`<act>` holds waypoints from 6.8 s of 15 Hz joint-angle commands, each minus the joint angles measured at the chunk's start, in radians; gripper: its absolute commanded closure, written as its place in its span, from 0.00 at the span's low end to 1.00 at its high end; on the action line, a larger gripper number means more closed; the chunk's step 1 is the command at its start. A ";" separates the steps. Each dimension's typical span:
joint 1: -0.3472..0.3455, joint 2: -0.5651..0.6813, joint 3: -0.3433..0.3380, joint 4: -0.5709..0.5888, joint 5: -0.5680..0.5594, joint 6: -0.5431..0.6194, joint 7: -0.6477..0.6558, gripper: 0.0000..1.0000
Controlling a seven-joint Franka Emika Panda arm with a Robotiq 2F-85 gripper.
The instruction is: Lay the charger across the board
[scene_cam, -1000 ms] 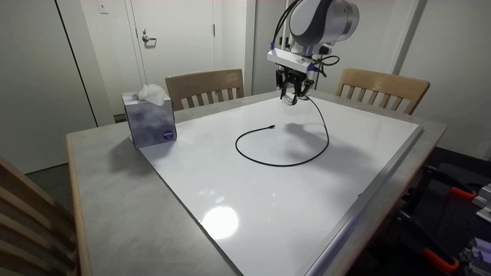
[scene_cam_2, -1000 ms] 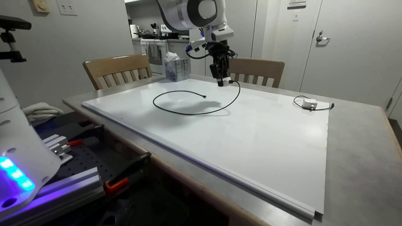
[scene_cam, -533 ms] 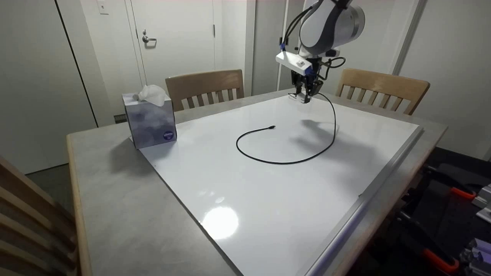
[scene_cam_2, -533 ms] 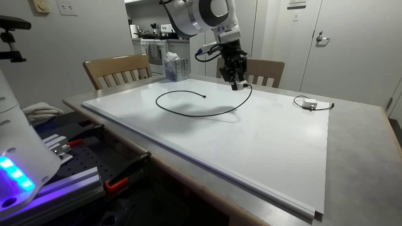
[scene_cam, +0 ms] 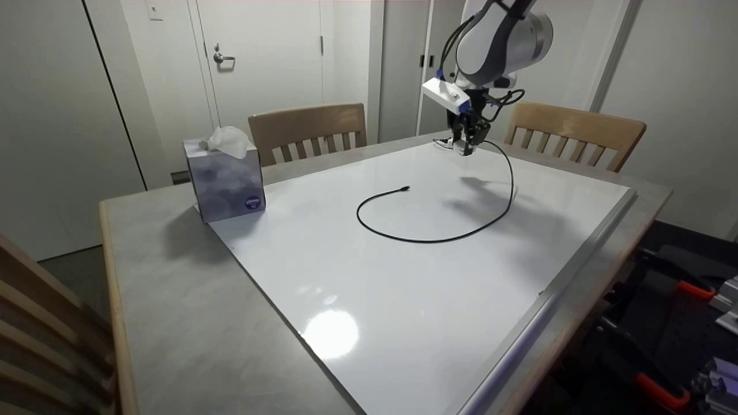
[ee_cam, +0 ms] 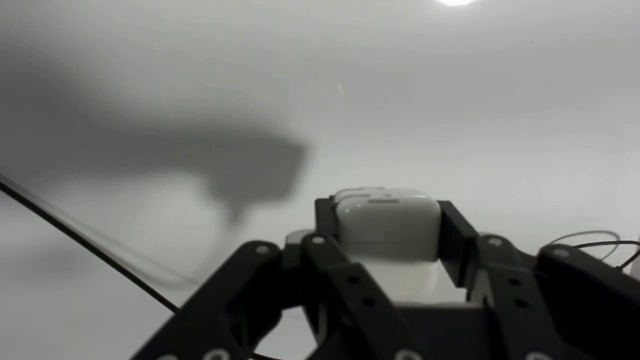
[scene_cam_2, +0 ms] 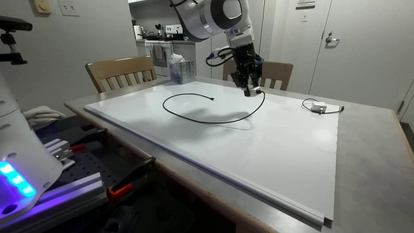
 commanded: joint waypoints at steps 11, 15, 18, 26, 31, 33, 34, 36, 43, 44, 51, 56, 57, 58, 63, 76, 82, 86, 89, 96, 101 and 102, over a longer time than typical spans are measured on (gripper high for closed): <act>-0.091 0.038 -0.005 0.004 0.039 -0.009 0.329 0.74; -0.114 0.036 0.017 0.005 0.124 -0.027 0.470 0.74; -0.174 0.032 0.070 0.010 0.209 -0.067 0.520 0.74; -0.052 0.084 -0.058 0.017 0.019 -0.036 0.637 0.74; -0.167 0.080 0.044 0.045 0.151 -0.120 0.789 0.74; -0.216 0.071 0.084 0.042 0.217 -0.145 0.804 0.74; -0.174 0.079 0.053 0.028 0.154 -0.105 0.800 0.49; -0.206 0.080 0.073 0.031 0.180 -0.118 0.803 0.49; -0.248 0.088 0.117 0.055 0.290 -0.094 0.963 0.74; -0.228 0.096 0.086 0.060 0.384 -0.124 0.926 0.74; -0.231 0.082 0.088 0.038 0.406 -0.129 0.915 0.49; -0.087 0.136 -0.081 0.039 0.718 -0.110 0.916 0.74; -0.068 0.148 -0.107 0.038 0.794 -0.109 0.914 0.74; -0.052 0.157 -0.129 0.035 0.864 -0.109 0.915 0.74; 0.041 0.230 -0.264 0.027 1.223 -0.120 0.914 0.74; 0.355 0.588 -0.667 -0.092 1.483 -0.352 0.916 0.03; 0.409 0.579 -0.727 -0.071 1.402 -0.508 0.915 0.00; 0.478 0.566 -0.772 -0.048 1.299 -0.605 0.916 0.00; 0.533 0.555 -0.794 -0.037 1.222 -0.640 0.901 0.00; 0.430 0.265 -0.580 0.027 0.771 -0.576 0.857 0.00; 0.274 0.124 -0.356 0.058 0.437 -0.591 0.847 0.00; 0.266 0.111 -0.338 0.042 0.402 -0.547 0.957 0.00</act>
